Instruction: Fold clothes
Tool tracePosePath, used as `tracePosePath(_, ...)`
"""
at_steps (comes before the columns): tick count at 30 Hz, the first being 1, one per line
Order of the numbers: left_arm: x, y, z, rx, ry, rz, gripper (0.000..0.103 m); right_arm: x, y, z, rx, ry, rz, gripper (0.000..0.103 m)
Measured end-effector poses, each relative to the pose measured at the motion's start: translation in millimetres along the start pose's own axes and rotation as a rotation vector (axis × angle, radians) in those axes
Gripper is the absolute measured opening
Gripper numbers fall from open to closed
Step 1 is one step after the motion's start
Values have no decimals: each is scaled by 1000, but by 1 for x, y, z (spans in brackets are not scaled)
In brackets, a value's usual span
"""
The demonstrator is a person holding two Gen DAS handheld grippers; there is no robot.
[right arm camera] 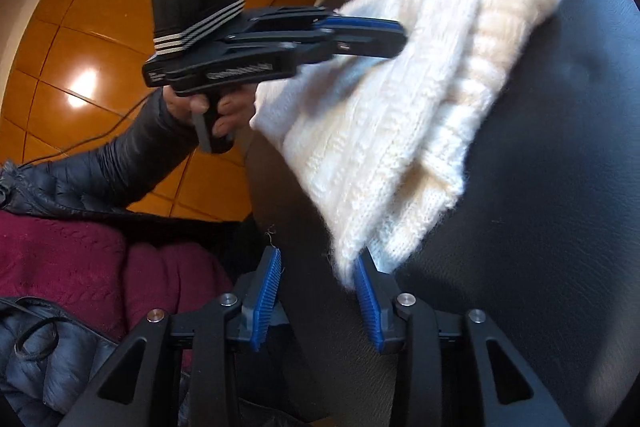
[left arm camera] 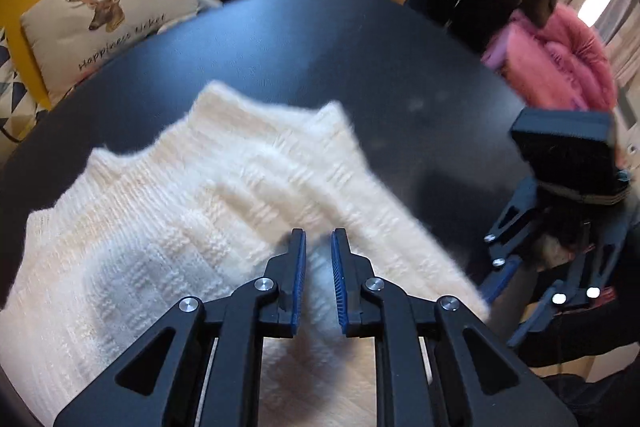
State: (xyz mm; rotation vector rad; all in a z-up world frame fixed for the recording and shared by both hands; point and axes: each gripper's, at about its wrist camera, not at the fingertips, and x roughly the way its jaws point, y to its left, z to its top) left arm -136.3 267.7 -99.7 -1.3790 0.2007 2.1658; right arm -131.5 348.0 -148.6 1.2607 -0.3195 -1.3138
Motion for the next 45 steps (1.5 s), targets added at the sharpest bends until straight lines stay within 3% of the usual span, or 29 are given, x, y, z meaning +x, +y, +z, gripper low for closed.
tracePosePath(5, -30, -6, -22, 19, -46, -53, 14, -7, 11, -4, -10, -26, -33, 38)
tracePosePath(8, -5, 3, -40, 1, 27, -42, 14, -10, 8, -3, 13, -42, -43, 38)
tracePosePath(12, 11, 4, -54, -36, 32, -46, 14, 0, -1, -6, 51, -49, -47, 36)
tracePosePath(16, -8, 11, -54, -119, -14, -96, 14, -13, 9, -5, 39, -82, -62, 39)
tracePosePath(20, -30, 2, -65, -86, -61, -104, 14, -22, 26, -7, 5, -132, -77, 38)
tracePosePath(23, -18, 3, -80, -82, -5, -72, 14, -18, 34, -8, -10, -158, -79, 39)
tracePosePath(26, -4, 15, -89, -115, 21, -79, 14, -6, 28, -4, 22, -119, -95, 39)
tracePosePath(29, -14, 19, -88, -150, -7, -98, 14, 18, 30, -4, 44, -51, -140, 39)
tracePosePath(33, -32, 20, -81, -137, -66, -90, 14, -2, 42, 5, 9, -139, -117, 39)
tracePosePath(37, -9, 31, -77, -135, -13, -53, 14, -14, 38, 18, 25, -212, -99, 39)
tracePosePath(41, -20, 33, -67, -138, -55, -79, 14, 5, 13, 22, 108, -126, -190, 38)
tracePosePath(45, -31, 31, -39, -93, -126, -56, 14, -10, 37, 34, 38, -199, -165, 39)
